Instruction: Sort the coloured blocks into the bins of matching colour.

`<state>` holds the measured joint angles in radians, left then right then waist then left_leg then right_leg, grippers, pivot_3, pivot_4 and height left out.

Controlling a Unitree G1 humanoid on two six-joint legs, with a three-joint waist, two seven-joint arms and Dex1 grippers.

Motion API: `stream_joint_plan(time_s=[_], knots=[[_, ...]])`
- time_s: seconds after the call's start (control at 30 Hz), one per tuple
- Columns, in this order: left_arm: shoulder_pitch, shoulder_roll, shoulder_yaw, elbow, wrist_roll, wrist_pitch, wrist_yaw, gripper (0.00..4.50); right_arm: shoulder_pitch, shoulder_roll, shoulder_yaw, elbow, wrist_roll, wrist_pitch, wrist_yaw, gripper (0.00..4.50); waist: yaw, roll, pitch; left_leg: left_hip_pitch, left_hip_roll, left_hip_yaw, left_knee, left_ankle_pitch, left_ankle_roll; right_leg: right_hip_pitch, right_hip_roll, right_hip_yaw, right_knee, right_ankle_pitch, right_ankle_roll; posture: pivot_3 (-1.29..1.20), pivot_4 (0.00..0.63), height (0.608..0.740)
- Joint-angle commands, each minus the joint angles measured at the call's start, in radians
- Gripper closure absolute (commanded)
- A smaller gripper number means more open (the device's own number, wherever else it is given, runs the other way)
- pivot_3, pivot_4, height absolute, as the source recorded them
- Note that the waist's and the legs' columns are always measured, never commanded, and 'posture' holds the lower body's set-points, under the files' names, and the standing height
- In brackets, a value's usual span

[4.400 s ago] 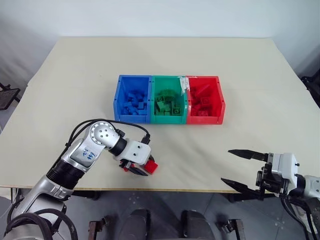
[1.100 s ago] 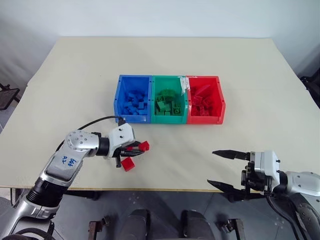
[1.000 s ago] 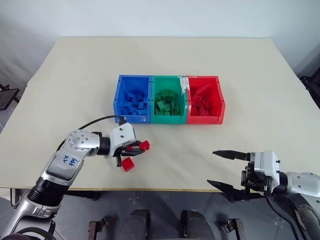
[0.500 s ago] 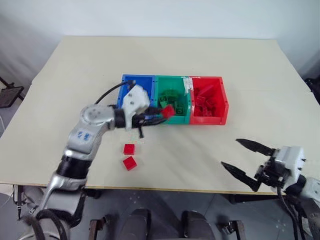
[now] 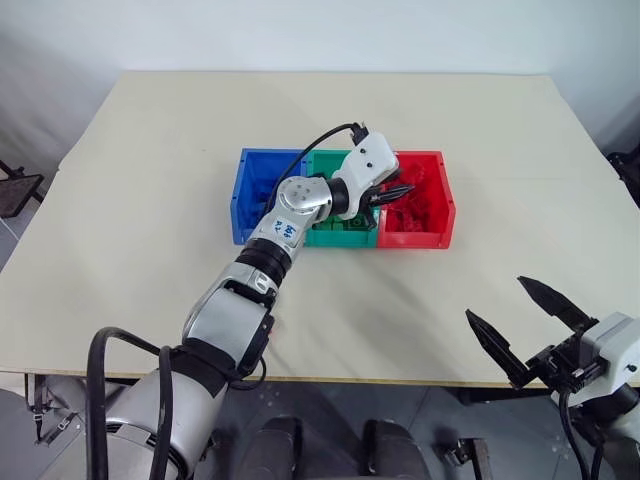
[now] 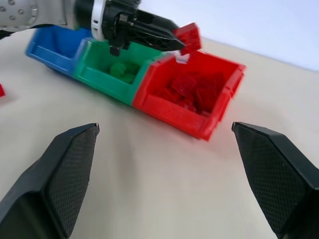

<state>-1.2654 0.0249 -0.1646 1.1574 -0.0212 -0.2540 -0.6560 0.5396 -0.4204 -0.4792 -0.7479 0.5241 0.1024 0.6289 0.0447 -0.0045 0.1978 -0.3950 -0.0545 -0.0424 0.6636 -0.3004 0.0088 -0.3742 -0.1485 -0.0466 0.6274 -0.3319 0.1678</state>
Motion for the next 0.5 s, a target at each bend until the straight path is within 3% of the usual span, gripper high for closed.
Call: stream_joint_plan(time_s=[0.03, 0.23, 0.37, 0.4, 0.5], knots=[[-0.04, -0.019, 0.023, 0.03, 0.011, -0.051, -0.027, 3.68, 0.024, 0.023, -0.003, -0.056, -0.026, -0.038, -0.029, 0.0, 0.0, 0.0, 0.0, -0.001, 0.0, 0.0, 0.001, 0.0, 0.0, 0.0, 0.0, 0.0, 0.0, 0.0, 0.0, 0.0, 0.15, 0.74], [-0.041, -0.003, 0.065, 0.037, 0.003, -0.081, -0.074, 1.8, -0.02, 0.012, 0.029, -0.038, -0.045, -0.032, -0.045, 0.0, -0.001, 0.0, 0.0, -0.002, 0.0, 0.0, 0.002, 0.0, 0.001, -0.001, 0.0, 0.0, 0.0, 0.0, 0.001, 0.0, 0.15, 0.74], [-0.024, 0.059, 0.091, -0.011, -0.014, -0.095, -0.15, 0.51, -0.083, -0.022, 0.055, -0.001, -0.034, -0.026, -0.012, 0.0, -0.005, 0.0, 0.0, -0.001, -0.001, 0.0, 0.002, 0.0, 0.001, -0.001, 0.0, 0.0, 0.0, 0.0, 0.001, 0.0, 0.15, 0.74], [-0.014, 0.081, 0.097, -0.031, -0.019, -0.1, -0.175, 0.28, -0.101, -0.035, 0.061, 0.011, -0.027, -0.024, 0.0, 0.0, -0.01, 0.0, 0.0, -0.002, 0.0, 0.0, 0.002, 0.0, 0.001, -0.001, 0.0, 0.0, 0.0, 0.0, 0.001, 0.0, 0.15, 0.74], [0.042, 0.16, 0.124, -0.125, -0.055, -0.097, -0.276, 0.28, -0.165, -0.081, 0.081, 0.054, -0.003, -0.013, 0.049, 0.0, -0.022, 0.0, 0.0, -0.001, 0.0, -0.001, 0.001, 0.0, 0.0, -0.001, 0.0, 0.0, 0.001, 0.0, 0.001, 0.0, 0.15, 0.74]])
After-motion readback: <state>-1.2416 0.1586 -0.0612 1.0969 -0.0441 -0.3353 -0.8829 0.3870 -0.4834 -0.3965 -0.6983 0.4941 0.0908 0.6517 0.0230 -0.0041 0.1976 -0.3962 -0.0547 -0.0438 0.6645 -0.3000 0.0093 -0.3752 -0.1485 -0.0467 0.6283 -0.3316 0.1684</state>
